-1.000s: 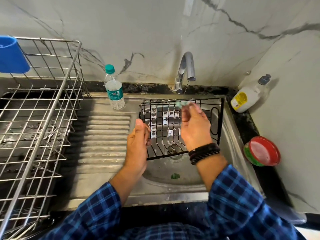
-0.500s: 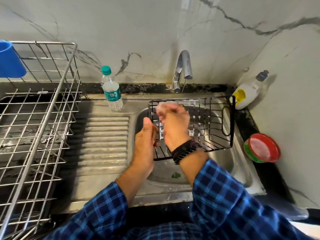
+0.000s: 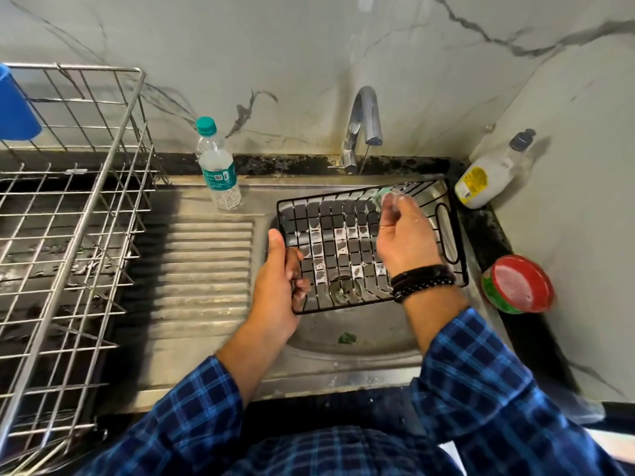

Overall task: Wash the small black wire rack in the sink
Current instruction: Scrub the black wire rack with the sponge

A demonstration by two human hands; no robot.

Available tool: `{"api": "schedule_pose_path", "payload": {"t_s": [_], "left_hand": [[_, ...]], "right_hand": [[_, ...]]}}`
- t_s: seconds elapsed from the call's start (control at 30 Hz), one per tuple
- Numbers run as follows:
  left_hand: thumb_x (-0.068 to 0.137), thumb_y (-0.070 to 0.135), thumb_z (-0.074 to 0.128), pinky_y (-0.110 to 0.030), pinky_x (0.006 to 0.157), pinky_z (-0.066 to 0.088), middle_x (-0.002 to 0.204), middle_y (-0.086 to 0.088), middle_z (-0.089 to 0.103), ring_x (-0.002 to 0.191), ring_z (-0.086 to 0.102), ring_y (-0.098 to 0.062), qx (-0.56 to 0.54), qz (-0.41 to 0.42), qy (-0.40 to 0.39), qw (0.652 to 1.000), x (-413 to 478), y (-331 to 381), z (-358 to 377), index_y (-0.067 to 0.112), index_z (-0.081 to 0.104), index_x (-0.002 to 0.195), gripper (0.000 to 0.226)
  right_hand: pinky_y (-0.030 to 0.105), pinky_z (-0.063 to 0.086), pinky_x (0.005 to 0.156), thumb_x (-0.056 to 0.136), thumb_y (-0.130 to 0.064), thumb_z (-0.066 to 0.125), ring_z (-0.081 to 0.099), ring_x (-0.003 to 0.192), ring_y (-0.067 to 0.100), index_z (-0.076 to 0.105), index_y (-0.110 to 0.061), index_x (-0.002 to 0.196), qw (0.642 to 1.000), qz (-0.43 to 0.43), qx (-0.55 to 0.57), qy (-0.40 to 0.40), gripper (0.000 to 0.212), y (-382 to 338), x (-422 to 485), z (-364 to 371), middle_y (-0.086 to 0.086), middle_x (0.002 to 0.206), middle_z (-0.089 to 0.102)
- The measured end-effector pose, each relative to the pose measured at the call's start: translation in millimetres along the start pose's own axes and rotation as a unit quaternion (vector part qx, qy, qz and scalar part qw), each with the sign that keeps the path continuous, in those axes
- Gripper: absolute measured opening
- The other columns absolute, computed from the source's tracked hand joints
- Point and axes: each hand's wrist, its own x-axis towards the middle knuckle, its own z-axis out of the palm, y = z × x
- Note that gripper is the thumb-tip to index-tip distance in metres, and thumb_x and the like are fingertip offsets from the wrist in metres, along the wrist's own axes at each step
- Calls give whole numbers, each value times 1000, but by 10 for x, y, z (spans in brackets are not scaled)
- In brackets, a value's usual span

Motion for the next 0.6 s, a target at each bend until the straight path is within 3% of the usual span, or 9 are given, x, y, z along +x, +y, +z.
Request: {"api": "schedule_pose_path", "payload": {"t_s": [0.07,0.1,0.13,0.2,0.3,0.43,0.53,0.6], "left_hand": [[89,72,45,-20,47,23,67,17,63,46,35,-2,-2,0,6,1000,-13,0,27,22,36,48,65],[90,71,44,-21,49,22,67,18,63,45,35,-2,-9,-3,8,1000,-20,4,41,22,37,47,66],[91,70,44,-22,51,20,66,17,63,45,34,-2,-19,-8,9,1000,-19,11,53,22,37,47,67],[92,70,44,-23,52,18,65,17,63,44,34,-2,-31,-18,10,999,-17,22,65,21,36,47,67],[92,70,44,-22,51,22,66,16,61,43,35,-2,-33,-22,7,999,-19,27,82,22,35,49,65],[91,70,46,-20,50,25,63,14,56,43,35,-3,-43,-32,7,999,-1,77,98,22,35,49,65],[91,71,47,-21,49,26,63,14,58,45,34,-5,-39,-40,15,998,10,83,109,22,36,47,67],[90,72,48,-22,50,26,65,13,60,46,34,-5,-30,-46,21,998,19,93,111,21,36,47,67]], "right_hand": [[4,39,89,94,-8,43,48,90,-16,49,-46,90,989,-23,143,7,39,-103,-95,51,-23,92,48],[7,46,84,95,0,50,57,88,-6,57,-32,92,973,-52,220,39,33,-106,-111,77,-13,95,56],[14,52,81,93,8,56,62,85,5,59,-15,96,945,-27,318,73,23,-133,-102,92,2,95,60],[21,57,77,89,13,61,64,81,17,57,1,113,933,27,350,77,27,-216,-107,135,15,96,59],[17,56,74,90,10,62,64,74,13,57,9,123,939,80,329,57,33,-267,-121,172,10,84,65],[18,55,65,87,12,64,64,67,13,65,5,104,967,90,234,41,19,-279,-127,233,8,76,68],[22,57,72,82,6,70,67,82,15,66,-8,95,999,12,0,38,19,-174,-104,226,5,91,70],[25,58,78,82,-3,74,67,90,12,66,-17,90,986,-46,-157,-15,18,-115,-124,220,-2,97,69]]}}
